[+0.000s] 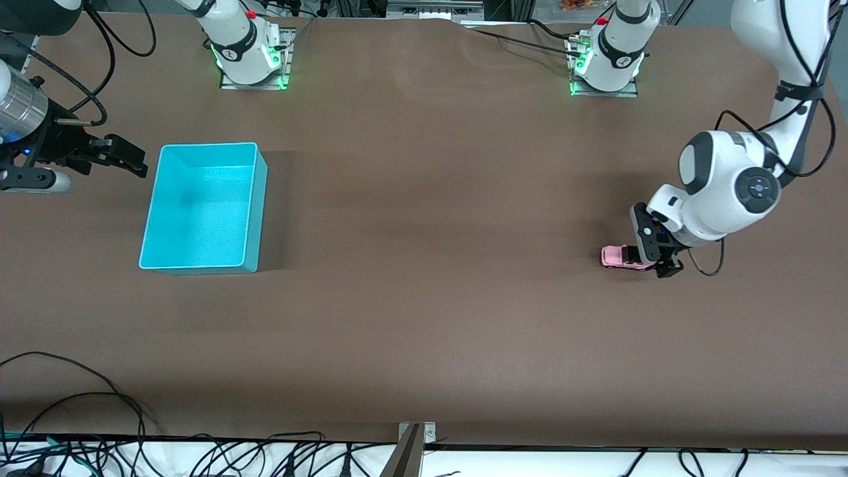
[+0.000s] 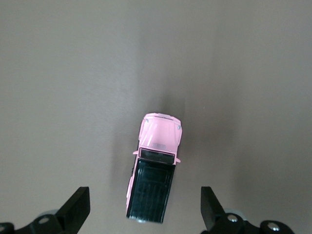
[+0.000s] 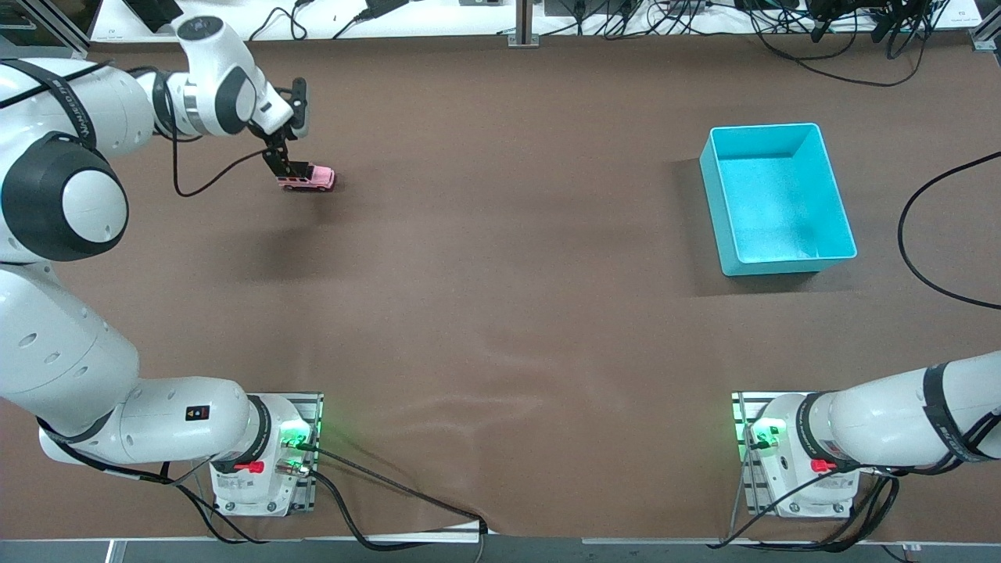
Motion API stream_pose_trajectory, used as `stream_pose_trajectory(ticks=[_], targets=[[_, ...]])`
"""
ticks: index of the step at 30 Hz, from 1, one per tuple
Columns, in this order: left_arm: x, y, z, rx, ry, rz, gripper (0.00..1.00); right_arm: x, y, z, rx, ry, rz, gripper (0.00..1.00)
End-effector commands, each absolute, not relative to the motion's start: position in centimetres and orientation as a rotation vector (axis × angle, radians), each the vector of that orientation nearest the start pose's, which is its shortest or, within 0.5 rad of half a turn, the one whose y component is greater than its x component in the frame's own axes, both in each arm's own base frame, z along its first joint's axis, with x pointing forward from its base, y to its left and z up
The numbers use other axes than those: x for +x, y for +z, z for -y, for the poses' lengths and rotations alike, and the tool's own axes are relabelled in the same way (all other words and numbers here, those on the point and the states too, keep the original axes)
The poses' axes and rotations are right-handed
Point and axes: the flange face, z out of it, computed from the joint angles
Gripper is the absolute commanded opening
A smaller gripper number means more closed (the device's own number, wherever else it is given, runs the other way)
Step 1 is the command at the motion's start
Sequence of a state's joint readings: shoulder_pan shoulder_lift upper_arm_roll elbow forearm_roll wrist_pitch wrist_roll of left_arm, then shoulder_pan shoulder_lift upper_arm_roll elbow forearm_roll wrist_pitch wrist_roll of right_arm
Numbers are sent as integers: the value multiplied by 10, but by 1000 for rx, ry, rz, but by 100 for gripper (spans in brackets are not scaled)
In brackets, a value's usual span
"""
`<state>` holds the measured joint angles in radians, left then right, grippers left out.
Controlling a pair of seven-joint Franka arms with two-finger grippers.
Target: Wind and store pink jeep toy
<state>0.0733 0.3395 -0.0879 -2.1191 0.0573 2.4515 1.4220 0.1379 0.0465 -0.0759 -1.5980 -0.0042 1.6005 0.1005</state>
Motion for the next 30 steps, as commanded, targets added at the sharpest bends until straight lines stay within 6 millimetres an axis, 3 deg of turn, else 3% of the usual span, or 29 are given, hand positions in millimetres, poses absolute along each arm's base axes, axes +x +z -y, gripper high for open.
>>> stream_pose_trajectory(ticks=[1,6,9,18,19,22,30], targets=[[570,235,9,-2201,37,-2183,100,565,594,-34,-3133,71,-44,100],[569,217,10,-2165,81,-2220,99,565,594,-34,-3134,70,-46,100],[570,212,11,-2159,71,-2222,91,565,594,-34,-3133,71,-44,100],[576,199,10,-2149,19,-2209,92,565,594,-34,-3133,71,-46,100],[575,195,10,-2135,31,-2222,71,565,594,-34,-3133,71,-46,100],[575,195,12,-2111,40,-2234,51,565,594,-34,-3133,71,-46,100],[576,194,14,-2102,43,-2239,16,565,594,-34,-3133,71,-46,100]])
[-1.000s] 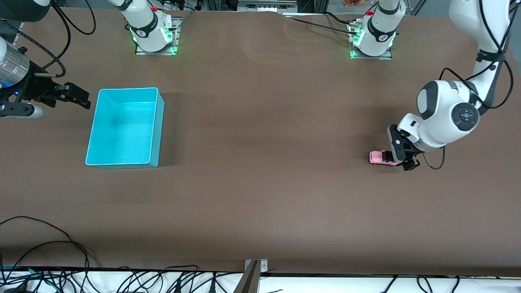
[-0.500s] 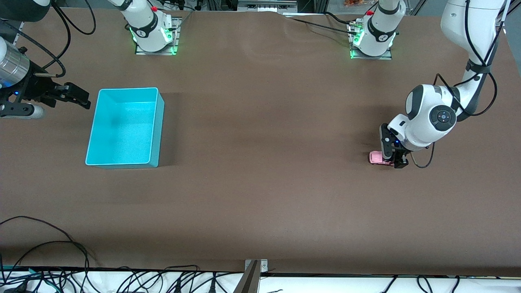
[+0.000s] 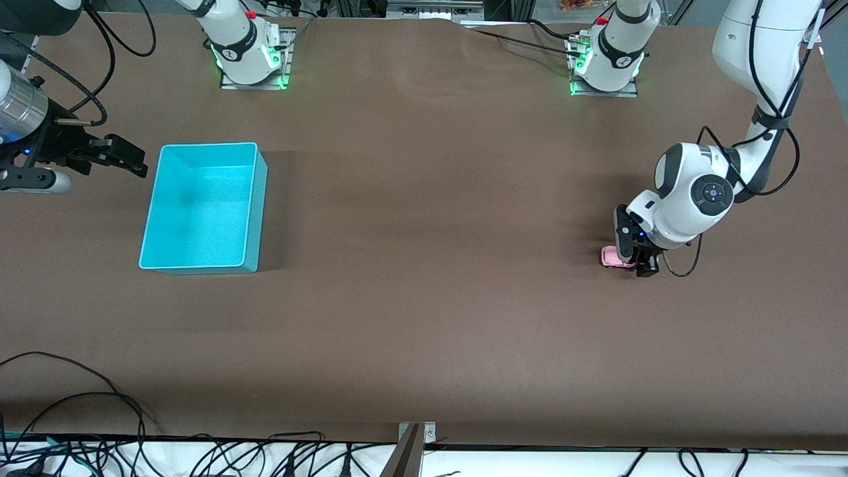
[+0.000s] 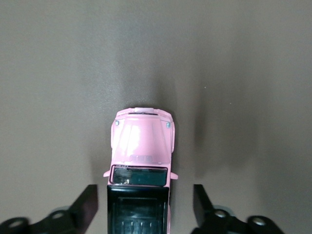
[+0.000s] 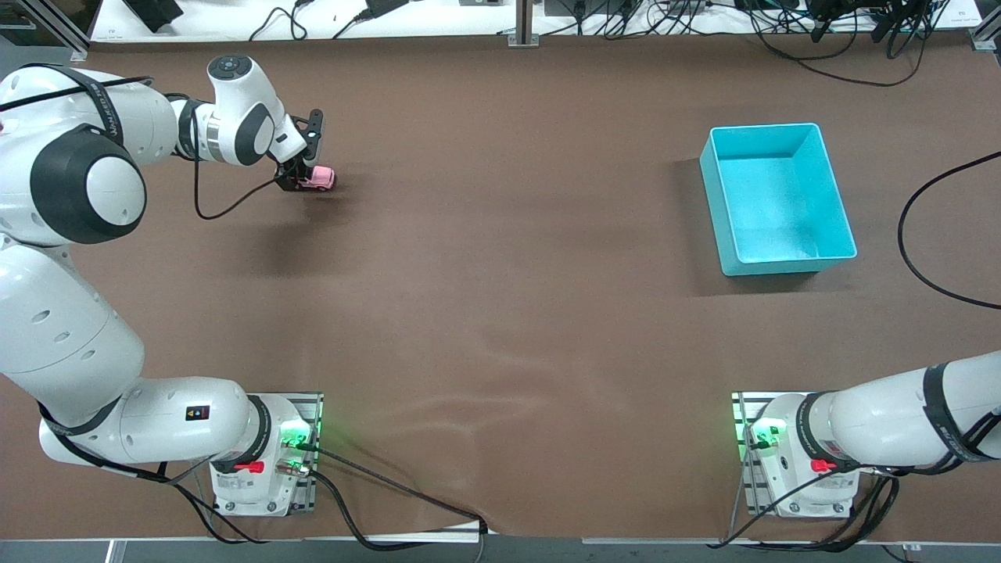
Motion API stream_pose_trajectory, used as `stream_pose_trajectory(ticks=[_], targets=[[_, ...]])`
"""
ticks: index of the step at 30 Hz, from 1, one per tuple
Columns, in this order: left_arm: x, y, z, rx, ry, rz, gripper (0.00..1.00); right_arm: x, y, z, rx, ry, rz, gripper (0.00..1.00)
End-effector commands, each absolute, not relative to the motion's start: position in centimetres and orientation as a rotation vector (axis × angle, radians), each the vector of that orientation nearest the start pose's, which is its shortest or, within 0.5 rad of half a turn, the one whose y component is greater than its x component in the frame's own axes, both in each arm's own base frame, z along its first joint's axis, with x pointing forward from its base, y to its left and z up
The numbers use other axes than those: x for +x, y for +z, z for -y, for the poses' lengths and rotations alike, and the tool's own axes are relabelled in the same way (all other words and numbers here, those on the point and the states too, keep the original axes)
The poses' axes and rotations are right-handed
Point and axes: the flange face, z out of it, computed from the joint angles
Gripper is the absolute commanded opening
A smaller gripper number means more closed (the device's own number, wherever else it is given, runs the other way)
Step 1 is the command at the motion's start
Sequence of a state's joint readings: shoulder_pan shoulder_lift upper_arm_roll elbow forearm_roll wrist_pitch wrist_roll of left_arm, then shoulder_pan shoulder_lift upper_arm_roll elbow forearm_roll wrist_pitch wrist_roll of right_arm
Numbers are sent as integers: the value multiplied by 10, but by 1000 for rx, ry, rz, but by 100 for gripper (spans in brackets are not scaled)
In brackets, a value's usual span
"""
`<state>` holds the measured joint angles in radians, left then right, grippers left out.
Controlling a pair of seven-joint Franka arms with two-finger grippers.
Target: Wind and store pink jeep toy
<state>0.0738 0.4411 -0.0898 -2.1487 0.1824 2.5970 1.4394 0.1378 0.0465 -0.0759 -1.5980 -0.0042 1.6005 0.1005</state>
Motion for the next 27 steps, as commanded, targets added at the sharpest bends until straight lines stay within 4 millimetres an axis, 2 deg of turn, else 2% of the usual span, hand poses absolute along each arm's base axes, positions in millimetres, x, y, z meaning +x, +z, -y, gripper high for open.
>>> stream_pose_trajectory(ticks=[1,3,5,15,18,19,23,27], targets=[[576,194,14,-2109,43,-2233,15,565,594,-34,-3133,73,-47,100],[575,193,16,-2113,46,-2231,13,565,594,-34,-3133,71,-46,100],[574,188,18,-2129,52,-2224,6,565,594,-34,-3133,73,-47,100],[576,182,22,-2184,56,-2178,5,565,594,-34,-3133,71,-46,100],[575,175,20,-2186,72,-2188,3,565,594,-35,-3133,71,-44,100],[574,171,17,-2193,79,-2188,1,565,594,-34,-3133,71,-46,100],[570,160,7,-2220,106,-2182,0,565,594,-34,-3133,73,-47,100],[567,150,-21,-2243,129,-2183,0,565,594,-34,-3133,71,-46,100]])
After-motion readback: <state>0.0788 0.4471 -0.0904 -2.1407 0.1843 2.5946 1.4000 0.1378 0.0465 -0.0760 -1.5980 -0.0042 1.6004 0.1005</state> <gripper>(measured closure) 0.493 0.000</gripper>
